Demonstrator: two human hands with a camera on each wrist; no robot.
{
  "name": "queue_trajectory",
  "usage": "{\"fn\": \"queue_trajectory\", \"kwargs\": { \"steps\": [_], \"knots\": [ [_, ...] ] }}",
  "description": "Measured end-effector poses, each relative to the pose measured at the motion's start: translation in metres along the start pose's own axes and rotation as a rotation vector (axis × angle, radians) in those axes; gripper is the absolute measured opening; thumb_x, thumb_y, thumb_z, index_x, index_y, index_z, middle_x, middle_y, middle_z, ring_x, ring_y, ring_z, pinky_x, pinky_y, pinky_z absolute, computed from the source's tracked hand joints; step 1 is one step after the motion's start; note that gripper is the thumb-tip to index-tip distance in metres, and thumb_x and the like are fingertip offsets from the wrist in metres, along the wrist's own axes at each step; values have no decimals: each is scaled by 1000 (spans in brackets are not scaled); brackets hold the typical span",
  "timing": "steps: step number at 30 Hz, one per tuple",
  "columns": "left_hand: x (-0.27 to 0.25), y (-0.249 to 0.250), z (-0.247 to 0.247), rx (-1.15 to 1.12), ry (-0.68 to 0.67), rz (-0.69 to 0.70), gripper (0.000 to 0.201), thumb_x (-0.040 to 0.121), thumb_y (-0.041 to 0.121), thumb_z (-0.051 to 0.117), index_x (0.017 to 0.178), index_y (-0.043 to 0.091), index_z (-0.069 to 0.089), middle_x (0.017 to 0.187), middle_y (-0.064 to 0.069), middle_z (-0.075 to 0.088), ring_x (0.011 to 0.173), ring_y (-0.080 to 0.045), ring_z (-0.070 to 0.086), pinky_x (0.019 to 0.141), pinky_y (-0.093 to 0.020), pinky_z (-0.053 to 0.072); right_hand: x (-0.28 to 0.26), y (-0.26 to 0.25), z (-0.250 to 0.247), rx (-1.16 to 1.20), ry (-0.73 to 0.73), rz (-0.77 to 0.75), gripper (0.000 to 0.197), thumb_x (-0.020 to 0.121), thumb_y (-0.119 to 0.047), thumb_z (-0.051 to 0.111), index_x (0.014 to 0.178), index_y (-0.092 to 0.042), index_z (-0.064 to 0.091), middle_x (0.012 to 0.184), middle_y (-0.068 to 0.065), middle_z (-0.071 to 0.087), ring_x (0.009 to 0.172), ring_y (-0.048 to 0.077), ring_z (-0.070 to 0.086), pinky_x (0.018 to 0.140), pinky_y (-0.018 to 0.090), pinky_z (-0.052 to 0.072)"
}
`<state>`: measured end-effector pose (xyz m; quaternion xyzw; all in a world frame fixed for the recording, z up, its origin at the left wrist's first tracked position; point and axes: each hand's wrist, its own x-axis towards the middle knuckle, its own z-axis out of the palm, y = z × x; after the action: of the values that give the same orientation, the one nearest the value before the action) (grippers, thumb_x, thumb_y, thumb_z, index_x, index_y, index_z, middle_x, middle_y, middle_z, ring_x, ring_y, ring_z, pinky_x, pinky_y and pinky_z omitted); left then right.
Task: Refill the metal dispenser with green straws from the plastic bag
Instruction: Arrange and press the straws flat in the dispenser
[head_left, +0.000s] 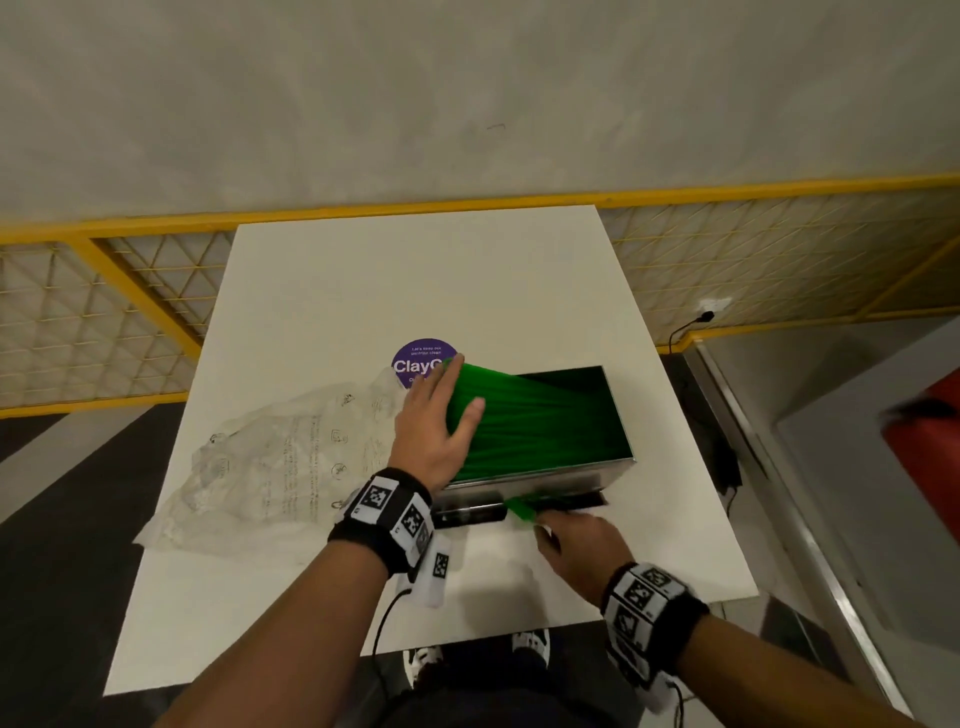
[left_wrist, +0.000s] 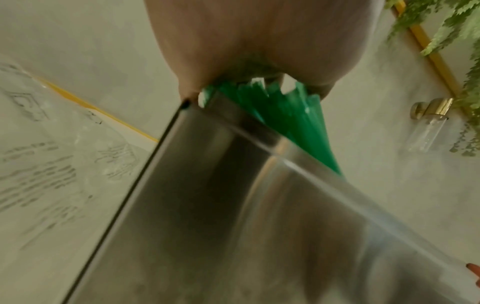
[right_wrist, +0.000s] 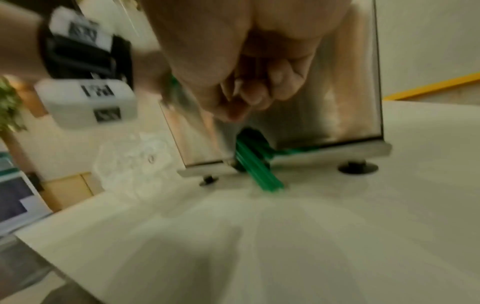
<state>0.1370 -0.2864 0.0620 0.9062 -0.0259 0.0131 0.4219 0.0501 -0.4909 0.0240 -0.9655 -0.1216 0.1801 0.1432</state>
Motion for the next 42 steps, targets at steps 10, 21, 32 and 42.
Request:
{"fn": "queue_trajectory", "kwargs": {
  "steps": [10, 21, 32, 42],
  "knots": [
    [-8, -3, 2, -72, 12, 40, 69, 85, 60, 28, 147, 31, 25, 156, -1, 23, 143, -8, 15, 119, -35, 17, 45, -19, 34, 81, -88, 247, 30, 97, -33, 46, 120, -15, 54, 110, 13, 67, 101, 32, 63, 83, 35, 49],
    [0, -13, 4, 238, -45, 101, 68, 82, 60, 31, 142, 27, 38, 152, -6, 31, 141, -28, 25, 114, -48, 27, 41, -11, 26, -91, -129, 190, 28, 101, -26, 35, 116, -11, 53, 113, 13, 64, 103, 34, 62, 84, 37, 48],
    [1, -13, 3, 310, -35, 101, 67, 82, 60, 31, 139, 27, 41, 149, -5, 36, 138, -28, 32, 108, -53, 33, 21, 6, 15, -76, -169, 224, 27, 99, -29, 37, 111, -12, 55, 111, 12, 64, 99, 30, 63, 82, 37, 49],
    [1, -13, 1, 192, -53, 117, 69, 82, 58, 35, 140, 22, 41, 148, -7, 35, 136, -28, 29, 113, -46, 30, -52, 74, -16, -256, -351, 331, 29, 96, -28, 43, 119, -16, 56, 115, 4, 59, 104, 20, 61, 87, 30, 49]
  ]
}}
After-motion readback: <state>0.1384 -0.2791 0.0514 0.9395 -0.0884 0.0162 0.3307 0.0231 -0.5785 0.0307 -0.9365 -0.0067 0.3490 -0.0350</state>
